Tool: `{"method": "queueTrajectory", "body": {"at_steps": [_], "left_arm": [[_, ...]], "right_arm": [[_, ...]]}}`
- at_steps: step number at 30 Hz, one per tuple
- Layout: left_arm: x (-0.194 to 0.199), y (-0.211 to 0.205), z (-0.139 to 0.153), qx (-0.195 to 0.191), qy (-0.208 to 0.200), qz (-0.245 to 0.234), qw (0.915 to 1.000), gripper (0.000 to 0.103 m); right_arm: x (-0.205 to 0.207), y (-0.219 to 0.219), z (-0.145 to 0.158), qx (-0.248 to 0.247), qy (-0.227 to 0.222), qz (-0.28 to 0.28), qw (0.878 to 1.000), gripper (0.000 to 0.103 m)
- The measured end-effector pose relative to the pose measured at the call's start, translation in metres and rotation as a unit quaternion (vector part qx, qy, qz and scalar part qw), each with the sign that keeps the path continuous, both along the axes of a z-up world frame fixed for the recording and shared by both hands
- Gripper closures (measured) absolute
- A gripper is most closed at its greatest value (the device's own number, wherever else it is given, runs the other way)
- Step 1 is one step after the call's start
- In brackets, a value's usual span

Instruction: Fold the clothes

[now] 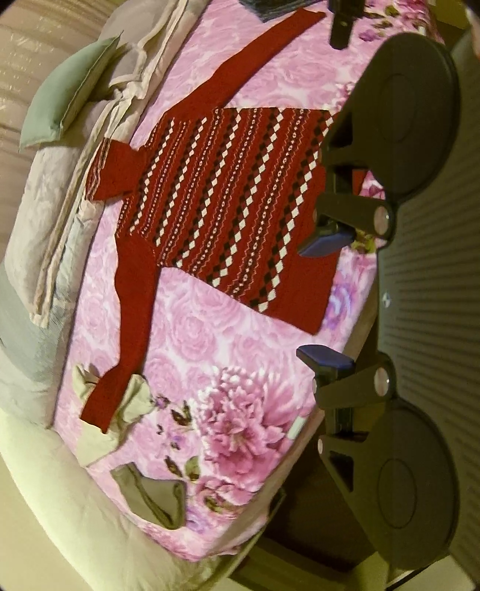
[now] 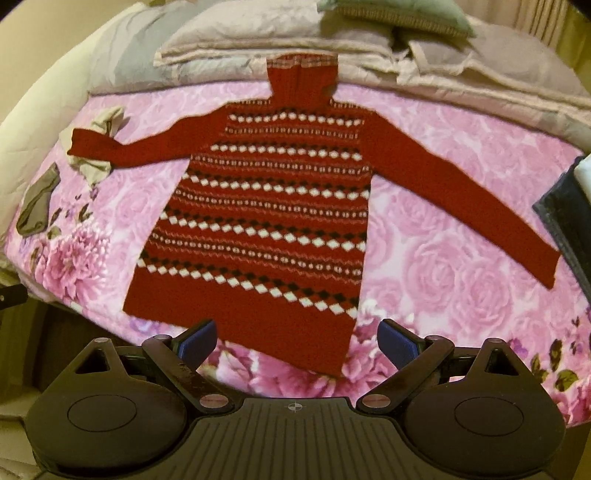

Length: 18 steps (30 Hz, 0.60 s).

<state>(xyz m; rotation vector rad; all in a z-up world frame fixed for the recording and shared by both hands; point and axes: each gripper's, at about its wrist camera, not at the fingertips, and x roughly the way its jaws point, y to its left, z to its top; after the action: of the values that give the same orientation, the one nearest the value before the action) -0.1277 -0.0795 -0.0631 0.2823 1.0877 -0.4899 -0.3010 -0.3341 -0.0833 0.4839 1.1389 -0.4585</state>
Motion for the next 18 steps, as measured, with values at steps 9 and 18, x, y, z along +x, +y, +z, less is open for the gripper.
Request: {"method": "queueTrajectory", "body": {"at_steps": [9,18], "left_arm": [[0.028,-0.011,-0.011,-0.013,0.018,0.028,0.9994,0.055],[0.116,-0.025,-0.044,-0.069,0.048,0.043,0.9955,0.057]], "right_arm": [[-0.013,-0.033,-0.023,0.033,0.008,-0.052,0.998,0.007],[0.016,-0.067,-0.032,0.028,0.042,-0.124,0.991,0.007]]}}
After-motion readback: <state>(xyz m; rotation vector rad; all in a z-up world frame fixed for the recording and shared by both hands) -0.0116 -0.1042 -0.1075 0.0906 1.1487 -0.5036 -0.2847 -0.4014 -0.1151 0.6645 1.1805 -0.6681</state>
